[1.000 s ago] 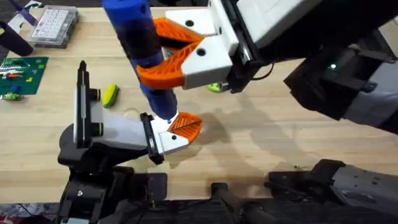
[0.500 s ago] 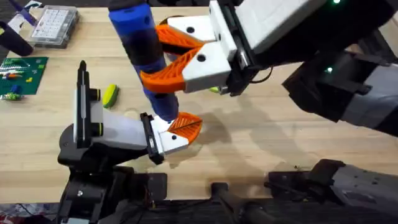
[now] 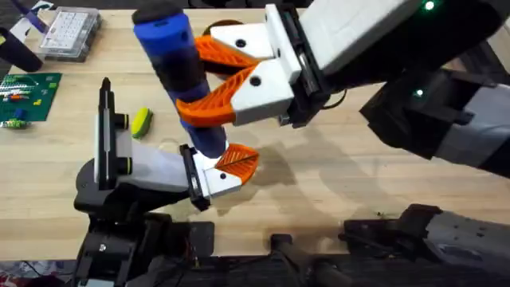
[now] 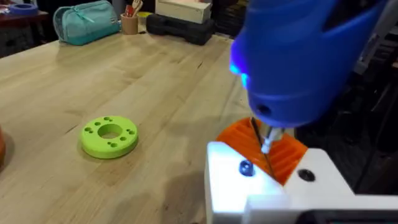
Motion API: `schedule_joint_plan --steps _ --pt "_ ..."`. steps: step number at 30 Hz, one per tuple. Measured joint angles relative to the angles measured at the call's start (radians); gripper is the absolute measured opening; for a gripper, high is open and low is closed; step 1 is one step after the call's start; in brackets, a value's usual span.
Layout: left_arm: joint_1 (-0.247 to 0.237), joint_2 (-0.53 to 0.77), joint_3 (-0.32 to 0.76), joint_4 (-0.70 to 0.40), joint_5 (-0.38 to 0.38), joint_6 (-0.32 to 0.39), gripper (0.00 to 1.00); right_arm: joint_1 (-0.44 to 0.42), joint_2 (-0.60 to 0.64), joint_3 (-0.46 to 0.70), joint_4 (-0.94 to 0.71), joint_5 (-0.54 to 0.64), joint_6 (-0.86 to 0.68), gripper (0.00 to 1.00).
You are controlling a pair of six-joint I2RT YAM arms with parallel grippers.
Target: Pick up the gripper from the table and insert it into the empty holder that is missing its gripper. Then pick up a screw, insert it into the mounting hole, and use the screwdriver to tighten it. Finally, clean up the table by picking up the vegetable and placing it into the bucket.
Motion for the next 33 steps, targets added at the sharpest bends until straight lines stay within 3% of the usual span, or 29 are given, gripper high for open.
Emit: schedule_joint_plan --steps 33 --pt "0.0 0.0 0.0 0.0 0.0 0.0 0.016 0.002 0.005 -0.001 0.0 0.0 -0.027 0.027"
